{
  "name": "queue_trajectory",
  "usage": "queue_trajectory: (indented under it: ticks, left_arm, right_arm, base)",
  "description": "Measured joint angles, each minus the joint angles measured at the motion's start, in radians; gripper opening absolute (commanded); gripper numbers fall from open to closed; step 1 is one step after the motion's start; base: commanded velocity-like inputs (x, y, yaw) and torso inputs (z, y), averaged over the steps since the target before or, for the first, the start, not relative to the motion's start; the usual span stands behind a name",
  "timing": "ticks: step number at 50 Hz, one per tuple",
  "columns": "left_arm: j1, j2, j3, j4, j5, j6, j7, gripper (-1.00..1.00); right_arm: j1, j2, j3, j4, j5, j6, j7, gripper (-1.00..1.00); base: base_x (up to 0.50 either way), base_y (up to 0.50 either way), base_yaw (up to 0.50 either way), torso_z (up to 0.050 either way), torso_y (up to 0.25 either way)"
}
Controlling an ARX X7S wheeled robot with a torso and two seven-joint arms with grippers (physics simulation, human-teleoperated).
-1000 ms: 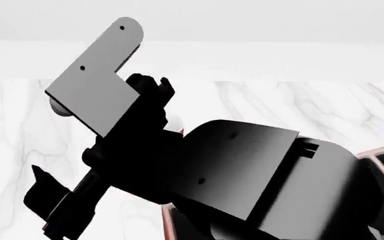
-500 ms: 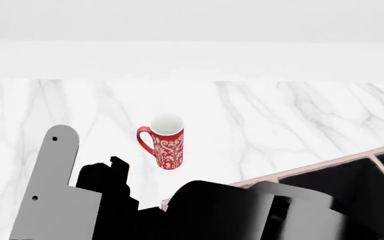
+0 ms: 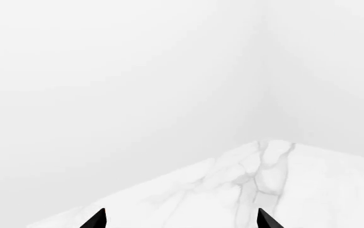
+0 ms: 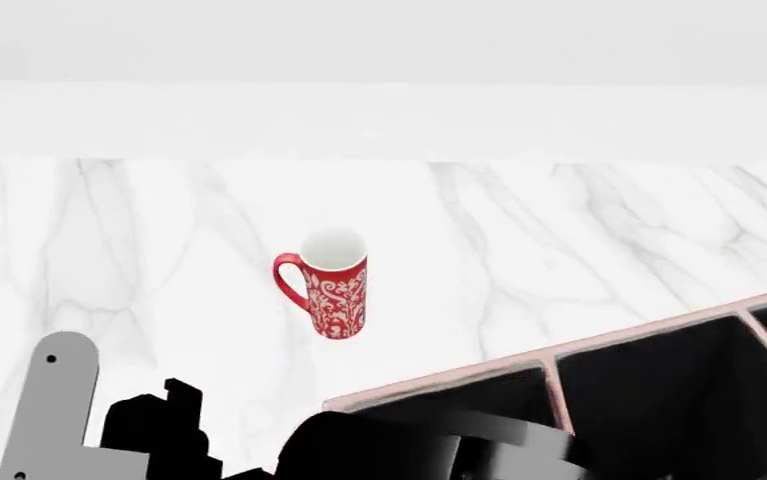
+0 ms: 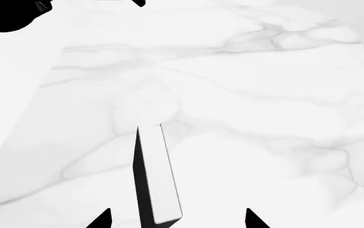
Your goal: Pick up the book and place it in the right compartment of the caddy.
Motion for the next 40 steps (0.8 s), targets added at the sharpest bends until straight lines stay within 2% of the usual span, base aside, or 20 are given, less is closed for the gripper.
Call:
queue_trajectory:
  ticks: [40]
  left_arm:
    - [0.006,0.002,0.019,-0.030,0.008,0.029,-0.001,1.00]
  right_arm:
    - [-0.144,-0.131,-0.254,0.410,-0.244,-0.314,-0.151,1.00]
  base:
    - [0.00,0.00,0.00,0.000,0.000]
